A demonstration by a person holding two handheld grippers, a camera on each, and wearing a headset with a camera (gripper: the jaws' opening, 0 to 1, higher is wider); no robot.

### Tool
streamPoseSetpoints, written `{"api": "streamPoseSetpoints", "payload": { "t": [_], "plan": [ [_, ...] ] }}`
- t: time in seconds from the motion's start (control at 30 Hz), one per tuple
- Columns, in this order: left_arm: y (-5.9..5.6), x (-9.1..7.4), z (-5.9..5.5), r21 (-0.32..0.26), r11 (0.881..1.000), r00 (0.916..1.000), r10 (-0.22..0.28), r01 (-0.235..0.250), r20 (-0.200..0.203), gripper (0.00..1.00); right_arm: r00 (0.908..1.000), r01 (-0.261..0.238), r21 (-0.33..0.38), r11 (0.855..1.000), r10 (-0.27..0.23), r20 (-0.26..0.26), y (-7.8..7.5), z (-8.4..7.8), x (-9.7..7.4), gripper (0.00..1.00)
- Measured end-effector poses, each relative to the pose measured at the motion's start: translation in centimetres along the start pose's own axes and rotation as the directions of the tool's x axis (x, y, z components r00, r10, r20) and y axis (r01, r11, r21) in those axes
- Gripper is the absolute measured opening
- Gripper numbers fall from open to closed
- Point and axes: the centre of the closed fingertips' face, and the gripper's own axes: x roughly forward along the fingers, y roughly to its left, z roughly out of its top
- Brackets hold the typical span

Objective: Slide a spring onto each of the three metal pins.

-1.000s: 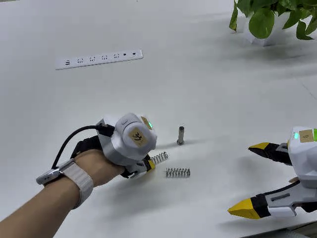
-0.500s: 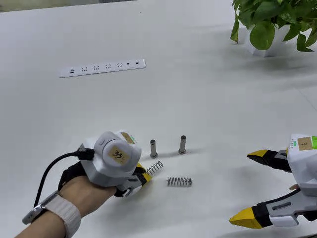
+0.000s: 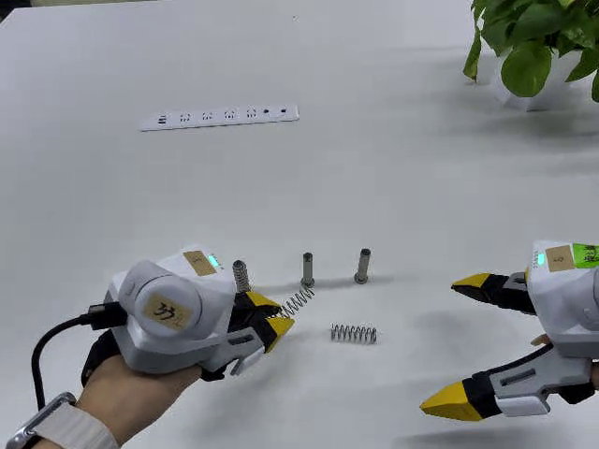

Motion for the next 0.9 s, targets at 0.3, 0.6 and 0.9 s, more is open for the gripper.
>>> {"api": "streamPoseSetpoints", "payload": {
  "t": [0.3,0.6,0.9],
  "plan": [
    [-2.8,-1.2,0.3,0.013,0.999,0.9965,-0.052,0.051,0.065,0.10,0.9955,-0.095,-0.056,0.994,0.095,-0.004,1.9,2.7,1.2,0.85],
    [-4.7,-1.4,1.0,0.043,0.992,0.9876,-0.126,0.122,0.094,0.10,0.9757,-0.213,-0.062,0.975,0.216,0.040,4.1,6.4,1.4,0.65],
    [-5.7,-1.2,1.1,0.078,0.981,0.9777,-0.185,0.178,0.099,0.10,0.9479,-0.308,-0.086,0.947,0.314,0.057,5.8,8.2,1.9,0.43]
  ]
}}
